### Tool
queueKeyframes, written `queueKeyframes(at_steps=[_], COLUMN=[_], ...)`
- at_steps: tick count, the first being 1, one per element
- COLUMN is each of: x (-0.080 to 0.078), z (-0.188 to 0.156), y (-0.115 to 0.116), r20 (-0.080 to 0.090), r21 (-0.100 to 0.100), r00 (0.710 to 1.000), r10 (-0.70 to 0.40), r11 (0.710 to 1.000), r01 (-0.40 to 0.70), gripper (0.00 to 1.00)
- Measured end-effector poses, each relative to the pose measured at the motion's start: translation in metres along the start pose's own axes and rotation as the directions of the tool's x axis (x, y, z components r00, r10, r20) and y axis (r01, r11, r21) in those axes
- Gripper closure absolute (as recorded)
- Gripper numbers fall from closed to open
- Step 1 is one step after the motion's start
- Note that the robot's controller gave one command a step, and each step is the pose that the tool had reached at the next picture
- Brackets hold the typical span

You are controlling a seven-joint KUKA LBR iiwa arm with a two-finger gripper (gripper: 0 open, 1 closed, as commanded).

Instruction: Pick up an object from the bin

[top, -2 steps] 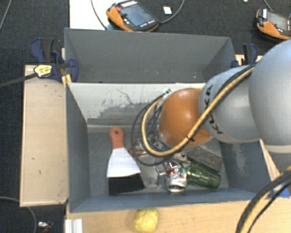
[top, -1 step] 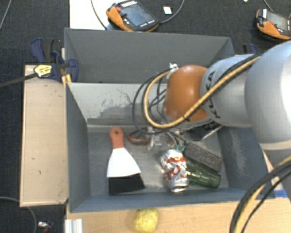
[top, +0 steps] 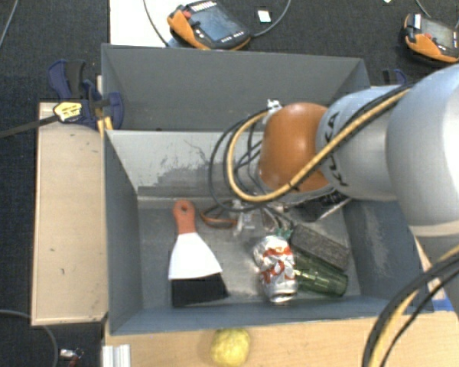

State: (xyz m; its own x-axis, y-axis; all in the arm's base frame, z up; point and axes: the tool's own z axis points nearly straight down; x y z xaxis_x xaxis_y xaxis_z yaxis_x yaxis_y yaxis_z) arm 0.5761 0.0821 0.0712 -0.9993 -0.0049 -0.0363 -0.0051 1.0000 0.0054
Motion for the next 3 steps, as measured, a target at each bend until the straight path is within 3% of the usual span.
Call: queueKeyframes(at_steps=[1, 2, 3], x=[-0.01, -0.01, 0.013], z=[0.0, 0.0, 0.0], y=[-0.004, -0.004, -0.034], r20=[0.005, 0.005, 0.009], r21=[-0.001, -0.001, -0.001], r00=[1.0, 1.0, 1.0], r10=[0.009, 0.009, 0.012], r11=[1.0, 1.0, 1.0], r01=[-0.009, -0.009, -0.012], gripper=[0.0, 0.0, 0.0])
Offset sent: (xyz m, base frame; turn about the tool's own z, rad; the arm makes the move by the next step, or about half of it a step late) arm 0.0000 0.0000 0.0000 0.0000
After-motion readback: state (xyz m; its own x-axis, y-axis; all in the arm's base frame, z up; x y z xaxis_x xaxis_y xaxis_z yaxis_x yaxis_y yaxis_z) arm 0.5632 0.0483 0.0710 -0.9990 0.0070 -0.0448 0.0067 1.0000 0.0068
